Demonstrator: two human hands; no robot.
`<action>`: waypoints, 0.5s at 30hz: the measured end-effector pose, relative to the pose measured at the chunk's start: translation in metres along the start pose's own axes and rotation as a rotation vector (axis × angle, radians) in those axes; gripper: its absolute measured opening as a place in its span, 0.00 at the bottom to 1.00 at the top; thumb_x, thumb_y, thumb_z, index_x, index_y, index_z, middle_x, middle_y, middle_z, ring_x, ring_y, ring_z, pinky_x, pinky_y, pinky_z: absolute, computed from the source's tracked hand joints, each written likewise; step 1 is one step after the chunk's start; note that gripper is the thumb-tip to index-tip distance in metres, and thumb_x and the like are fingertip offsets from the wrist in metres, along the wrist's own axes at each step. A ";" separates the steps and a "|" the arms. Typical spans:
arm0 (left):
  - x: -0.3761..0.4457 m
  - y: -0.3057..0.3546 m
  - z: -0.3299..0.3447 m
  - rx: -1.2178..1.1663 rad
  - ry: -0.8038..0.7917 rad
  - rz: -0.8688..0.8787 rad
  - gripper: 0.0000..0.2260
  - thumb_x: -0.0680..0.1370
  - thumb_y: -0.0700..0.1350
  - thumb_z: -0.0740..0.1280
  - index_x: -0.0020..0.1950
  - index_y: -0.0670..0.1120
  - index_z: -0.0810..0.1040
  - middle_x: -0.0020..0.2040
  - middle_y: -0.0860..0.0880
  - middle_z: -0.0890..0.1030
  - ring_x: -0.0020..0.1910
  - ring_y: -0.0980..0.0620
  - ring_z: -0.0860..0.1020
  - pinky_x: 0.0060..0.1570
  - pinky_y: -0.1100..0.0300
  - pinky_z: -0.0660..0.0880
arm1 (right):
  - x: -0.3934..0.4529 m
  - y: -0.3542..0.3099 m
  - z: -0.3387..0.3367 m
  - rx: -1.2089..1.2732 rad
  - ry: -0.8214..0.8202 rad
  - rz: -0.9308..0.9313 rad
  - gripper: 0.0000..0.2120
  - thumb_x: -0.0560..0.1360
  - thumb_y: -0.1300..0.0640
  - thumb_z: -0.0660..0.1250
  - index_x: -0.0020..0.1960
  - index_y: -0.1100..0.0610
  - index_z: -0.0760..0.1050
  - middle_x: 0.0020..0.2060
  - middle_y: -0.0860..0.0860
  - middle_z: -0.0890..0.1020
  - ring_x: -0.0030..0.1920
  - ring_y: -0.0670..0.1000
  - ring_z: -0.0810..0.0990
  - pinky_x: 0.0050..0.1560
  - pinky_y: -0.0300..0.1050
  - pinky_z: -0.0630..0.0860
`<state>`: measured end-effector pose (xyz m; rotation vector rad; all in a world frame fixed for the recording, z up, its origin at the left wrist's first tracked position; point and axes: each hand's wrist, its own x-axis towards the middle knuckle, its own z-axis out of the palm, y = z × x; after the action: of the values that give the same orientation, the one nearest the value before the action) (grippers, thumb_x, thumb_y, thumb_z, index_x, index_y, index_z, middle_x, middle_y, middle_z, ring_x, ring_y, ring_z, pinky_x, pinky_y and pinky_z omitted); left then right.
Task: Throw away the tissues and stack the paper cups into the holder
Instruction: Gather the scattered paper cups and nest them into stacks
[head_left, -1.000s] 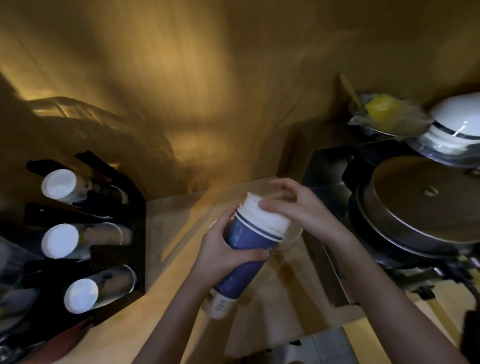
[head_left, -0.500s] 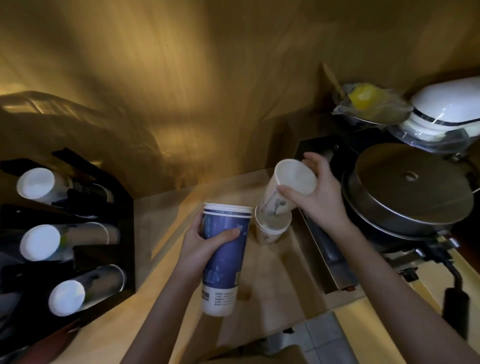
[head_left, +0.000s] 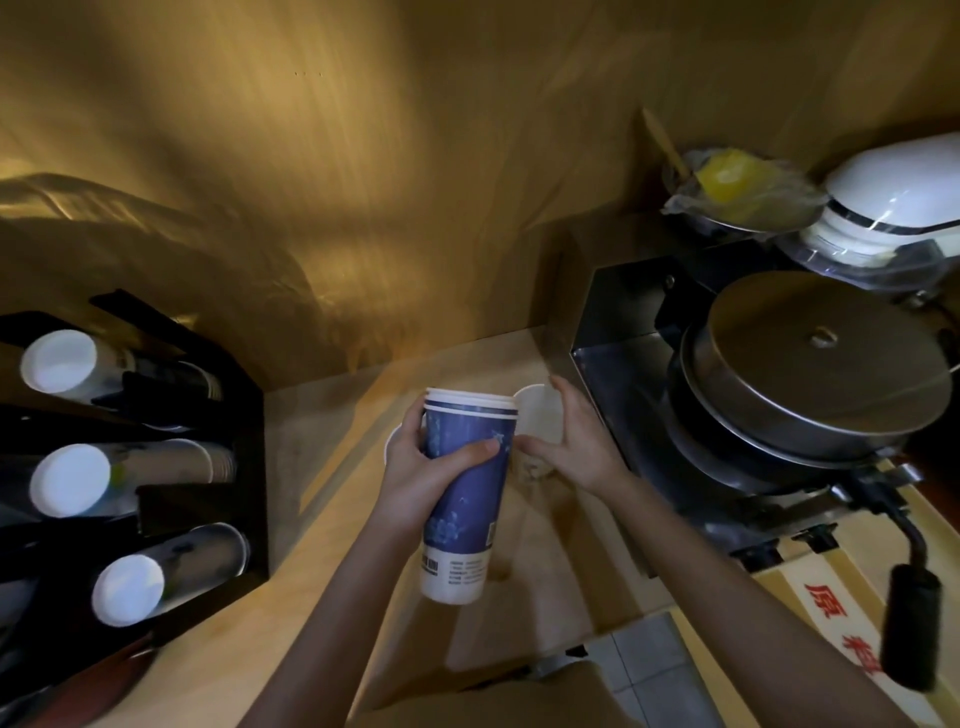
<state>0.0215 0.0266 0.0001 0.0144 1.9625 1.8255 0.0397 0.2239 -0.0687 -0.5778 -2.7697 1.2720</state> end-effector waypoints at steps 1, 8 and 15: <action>0.000 -0.001 0.001 0.012 -0.004 0.012 0.37 0.61 0.45 0.78 0.67 0.51 0.68 0.55 0.47 0.81 0.48 0.50 0.82 0.40 0.58 0.81 | 0.000 -0.002 -0.002 0.042 0.003 0.017 0.43 0.66 0.43 0.72 0.73 0.55 0.55 0.71 0.57 0.65 0.70 0.55 0.65 0.69 0.50 0.63; -0.009 0.003 0.014 0.326 -0.008 0.250 0.44 0.60 0.49 0.80 0.71 0.51 0.61 0.61 0.53 0.75 0.57 0.55 0.75 0.54 0.65 0.74 | -0.021 -0.068 -0.038 0.485 -0.202 -0.032 0.25 0.71 0.39 0.63 0.66 0.45 0.66 0.60 0.44 0.73 0.55 0.36 0.73 0.50 0.27 0.69; -0.019 0.009 0.022 0.518 0.075 0.350 0.44 0.60 0.53 0.78 0.71 0.54 0.61 0.58 0.57 0.74 0.55 0.58 0.75 0.53 0.62 0.74 | -0.037 -0.080 -0.036 0.531 -0.206 -0.053 0.32 0.64 0.40 0.71 0.64 0.42 0.63 0.55 0.46 0.77 0.57 0.46 0.77 0.56 0.42 0.77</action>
<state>0.0434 0.0430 0.0147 0.4844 2.5613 1.4647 0.0551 0.1895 0.0185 -0.3444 -2.3931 2.0440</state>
